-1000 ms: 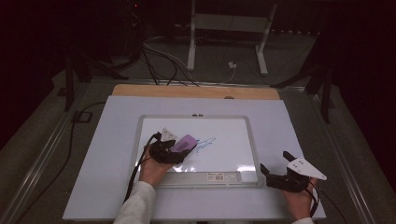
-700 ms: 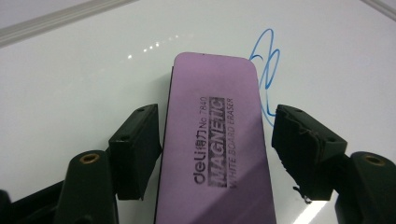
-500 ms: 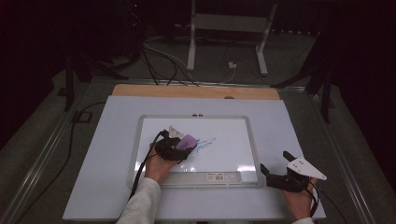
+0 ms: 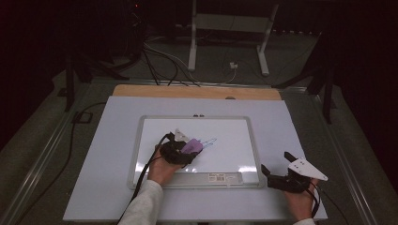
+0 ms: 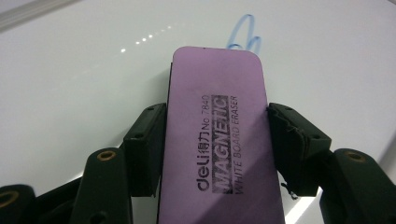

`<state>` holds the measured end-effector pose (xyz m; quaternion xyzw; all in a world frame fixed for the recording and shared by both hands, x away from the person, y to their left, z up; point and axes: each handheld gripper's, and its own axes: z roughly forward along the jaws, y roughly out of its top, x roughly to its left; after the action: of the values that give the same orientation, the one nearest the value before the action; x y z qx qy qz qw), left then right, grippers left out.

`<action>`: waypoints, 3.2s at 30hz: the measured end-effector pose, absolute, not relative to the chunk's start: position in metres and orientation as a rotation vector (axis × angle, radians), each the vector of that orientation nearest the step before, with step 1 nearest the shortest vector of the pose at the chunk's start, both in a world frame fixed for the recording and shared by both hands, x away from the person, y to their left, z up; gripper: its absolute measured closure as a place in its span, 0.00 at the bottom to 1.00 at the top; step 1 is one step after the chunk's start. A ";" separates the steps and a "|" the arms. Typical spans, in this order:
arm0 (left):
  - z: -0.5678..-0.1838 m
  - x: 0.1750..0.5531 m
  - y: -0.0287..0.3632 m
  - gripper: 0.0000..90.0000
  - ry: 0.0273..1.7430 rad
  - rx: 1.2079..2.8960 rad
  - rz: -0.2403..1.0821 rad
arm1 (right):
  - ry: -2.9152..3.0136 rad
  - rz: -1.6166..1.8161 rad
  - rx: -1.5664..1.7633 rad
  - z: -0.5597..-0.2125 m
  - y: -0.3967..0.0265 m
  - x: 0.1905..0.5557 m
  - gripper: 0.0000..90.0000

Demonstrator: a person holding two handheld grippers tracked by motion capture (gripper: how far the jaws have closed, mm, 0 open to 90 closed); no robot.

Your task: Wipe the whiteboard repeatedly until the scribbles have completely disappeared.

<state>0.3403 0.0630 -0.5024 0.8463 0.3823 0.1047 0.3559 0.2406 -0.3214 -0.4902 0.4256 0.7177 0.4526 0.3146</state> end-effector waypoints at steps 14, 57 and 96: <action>-0.500 0.351 0.075 0.47 1.087 2.177 0.312 | 1.889 1.194 1.124 -0.490 -0.322 0.240 0.01; -0.499 0.337 0.044 0.47 1.002 2.232 0.290 | 1.895 1.189 1.118 -0.490 -0.320 0.241 0.01; -0.496 0.379 0.060 0.47 1.216 2.195 0.428 | 1.886 1.190 1.124 -0.490 -0.322 0.240 0.01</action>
<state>0.3786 0.0604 -0.4961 0.8243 0.4565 0.1609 0.2936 0.2404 -0.3224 -0.4898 0.4270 0.7163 0.4520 0.3167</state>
